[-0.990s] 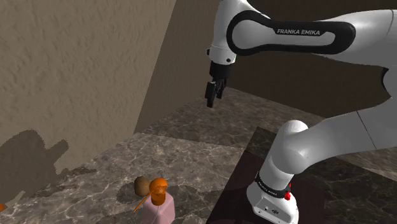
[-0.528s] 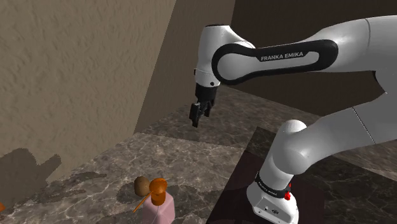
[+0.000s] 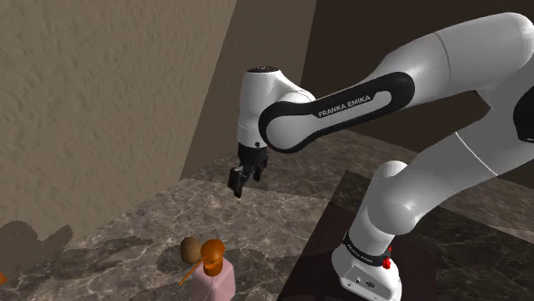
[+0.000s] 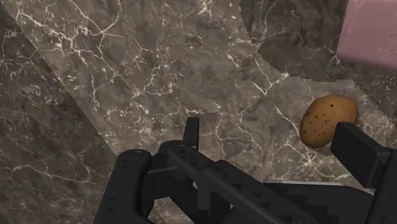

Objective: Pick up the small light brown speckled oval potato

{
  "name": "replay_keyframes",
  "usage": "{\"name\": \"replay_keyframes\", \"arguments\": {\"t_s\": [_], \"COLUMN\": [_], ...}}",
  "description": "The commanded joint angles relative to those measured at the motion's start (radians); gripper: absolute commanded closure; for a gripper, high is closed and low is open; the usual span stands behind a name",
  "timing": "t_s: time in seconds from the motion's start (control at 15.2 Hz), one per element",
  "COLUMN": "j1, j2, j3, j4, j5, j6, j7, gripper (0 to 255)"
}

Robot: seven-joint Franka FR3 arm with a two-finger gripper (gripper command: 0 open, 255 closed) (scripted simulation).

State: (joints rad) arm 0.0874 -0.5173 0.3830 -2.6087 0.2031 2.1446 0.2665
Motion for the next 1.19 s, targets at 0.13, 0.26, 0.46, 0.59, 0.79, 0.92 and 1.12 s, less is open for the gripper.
{"name": "replay_keyframes", "arguments": {"t_s": [0.13, 0.26, 0.46, 0.59, 0.79, 0.92, 1.12], "j1": [-0.008, -0.019, -0.042, -0.056, -0.055, -0.027, 0.02], "j2": [0.145, 0.224, 0.353, 0.446, 0.594, 0.691, 0.773], "j3": [0.084, 0.126, 0.186, 0.218, 0.236, 0.218, 0.175], "j4": [0.018, 0.036, 0.075, 0.108, 0.172, 0.223, 0.267], "j5": [-0.004, -0.025, -0.092, -0.166, -0.318, -0.427, -0.513], "j6": [0.144, 0.211, 0.304, 0.359, 0.422, 0.45, 0.476], "j7": [0.097, 0.154, 0.257, 0.344, 0.499, 0.605, 0.686], "gripper": [0, 0, 0, 0, 0, 0, 0]}}
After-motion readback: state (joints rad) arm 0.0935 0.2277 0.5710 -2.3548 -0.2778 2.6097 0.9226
